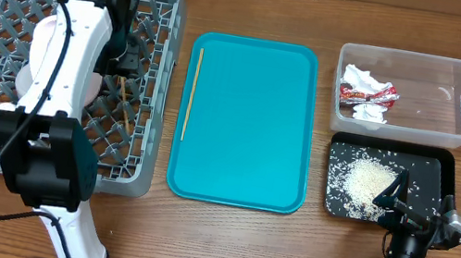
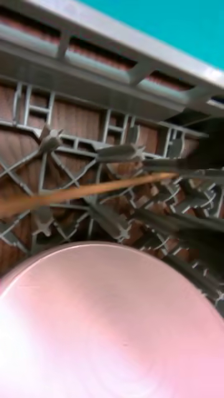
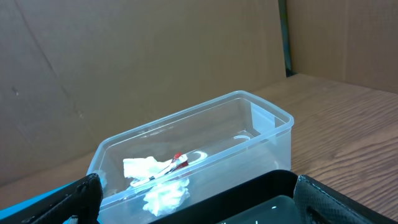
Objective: Sort waste into correct bins and load items into the dishwasher
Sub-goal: 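Grasp the second chopstick with the left gripper and place it in the rack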
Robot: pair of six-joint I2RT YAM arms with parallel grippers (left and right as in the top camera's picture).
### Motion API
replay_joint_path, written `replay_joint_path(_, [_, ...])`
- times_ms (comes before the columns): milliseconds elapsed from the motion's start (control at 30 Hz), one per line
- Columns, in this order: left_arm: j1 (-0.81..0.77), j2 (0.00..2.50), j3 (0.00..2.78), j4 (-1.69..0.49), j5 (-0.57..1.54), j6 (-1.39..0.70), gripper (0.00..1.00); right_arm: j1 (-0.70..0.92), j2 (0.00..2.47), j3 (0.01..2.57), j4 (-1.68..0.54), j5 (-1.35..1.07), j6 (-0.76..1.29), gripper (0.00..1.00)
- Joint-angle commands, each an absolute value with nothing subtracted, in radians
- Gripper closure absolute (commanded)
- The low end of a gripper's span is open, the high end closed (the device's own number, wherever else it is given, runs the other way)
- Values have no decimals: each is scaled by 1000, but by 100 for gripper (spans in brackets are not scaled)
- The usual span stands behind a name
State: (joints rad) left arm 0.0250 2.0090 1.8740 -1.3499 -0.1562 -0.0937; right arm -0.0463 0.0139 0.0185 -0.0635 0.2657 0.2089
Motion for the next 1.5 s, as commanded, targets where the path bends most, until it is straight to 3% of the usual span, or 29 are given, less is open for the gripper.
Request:
replay_joint_path(0, [16,1927,1882,-1377,-135,-95,50,-54,4,8,-56,268,209,0])
replay_joint_path(233, [-92,1796,1882,-1342,23,-94,46,-54,4,8,-56,268,209,0])
replay_joint_path(367, [-202,1808,1882,-1327,-79,-186,35,-54,4,8,-56,268,209,0])
replay_joint_path(567, [-303,1951,1882,-1301,-174,-327,32,-54,4,8,-56,268,209,0])
replay_joint_path(833, [-304,2226,1882,-1218,-104,-292,41,-54,4,8,-56,268,209,0])
replay_joint_path(933, [-304,2284,1882,-1187,-104,-291,52,-54,4,8,-56,268,209,0])
replay_joint_path(1167, [-305,2323,1882,-1156,-103,-292,57,-54,4,8,-56,267,209,0])
replay_joint_path(1300, [-305,2323,1882,-1154,-104,-292,67,-54,4,8,-56,268,209,0])
replay_joint_path(1467, [-313,2322,1882,-1179,-115,-299,62,-54,4,8,-56,267,209,0])
